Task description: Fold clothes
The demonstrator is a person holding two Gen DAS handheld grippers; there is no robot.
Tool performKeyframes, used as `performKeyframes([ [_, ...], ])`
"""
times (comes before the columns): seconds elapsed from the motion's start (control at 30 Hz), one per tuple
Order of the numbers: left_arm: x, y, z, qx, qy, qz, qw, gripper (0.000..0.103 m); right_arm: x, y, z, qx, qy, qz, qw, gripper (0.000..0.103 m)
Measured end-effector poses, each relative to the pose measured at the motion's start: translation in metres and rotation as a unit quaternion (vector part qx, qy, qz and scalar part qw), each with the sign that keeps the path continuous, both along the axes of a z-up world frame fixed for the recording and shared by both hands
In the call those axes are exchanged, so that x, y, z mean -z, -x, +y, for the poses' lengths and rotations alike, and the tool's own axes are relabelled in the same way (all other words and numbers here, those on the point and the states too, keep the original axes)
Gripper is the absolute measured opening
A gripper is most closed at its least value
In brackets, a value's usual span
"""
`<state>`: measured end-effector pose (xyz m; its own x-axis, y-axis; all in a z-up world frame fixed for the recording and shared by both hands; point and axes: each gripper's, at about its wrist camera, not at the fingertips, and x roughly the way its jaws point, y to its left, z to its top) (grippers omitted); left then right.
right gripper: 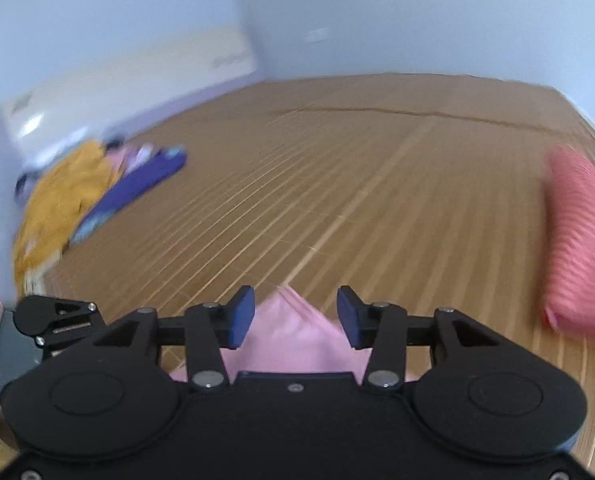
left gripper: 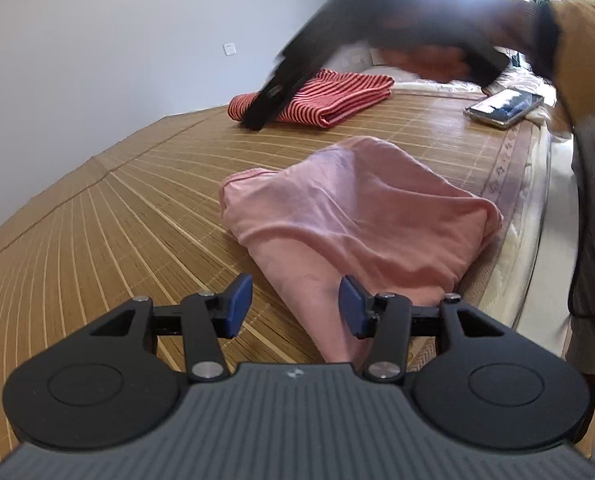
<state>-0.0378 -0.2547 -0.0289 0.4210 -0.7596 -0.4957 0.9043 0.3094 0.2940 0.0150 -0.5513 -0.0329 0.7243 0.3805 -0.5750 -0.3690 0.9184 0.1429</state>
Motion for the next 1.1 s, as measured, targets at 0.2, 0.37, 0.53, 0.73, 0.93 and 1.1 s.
performKeyframes([
  [0.2, -0.009, -0.001, 0.002, -0.001, 0.000, -0.012, 0.9999, 0.055, 0.017, -0.061, 0.023, -0.065, 0.061, 0.068, 0.994, 0.047],
  [0.37, 0.003, -0.013, 0.001, -0.004, 0.008, 0.021, 0.9997, 0.055, 0.028, -0.079, 0.030, -0.069, 0.061, 0.104, 0.990, 0.010],
  [0.53, 0.009, -0.012, 0.000, 0.001, 0.011, 0.037, 0.9992, 0.055, 0.019, -0.073, 0.034, -0.060, 0.055, 0.102, 0.991, 0.007],
  [0.73, 0.008, -0.014, -0.003, -0.010, 0.013, 0.035, 0.9993, 0.055, 0.026, -0.077, 0.028, 0.017, 0.091, 0.094, 0.991, 0.006],
  [0.93, -0.006, -0.018, 0.004, -0.019, 0.026, 0.034, 0.9989, 0.055, 0.037, -0.060, 0.033, 0.039, 0.111, 0.083, 0.990, 0.019],
  [1.1, -0.018, -0.022, 0.010, -0.026, 0.036, 0.034, 0.9984, 0.055, 0.023, -0.015, 0.041, 0.024, 0.092, 0.045, 0.994, 0.026],
])
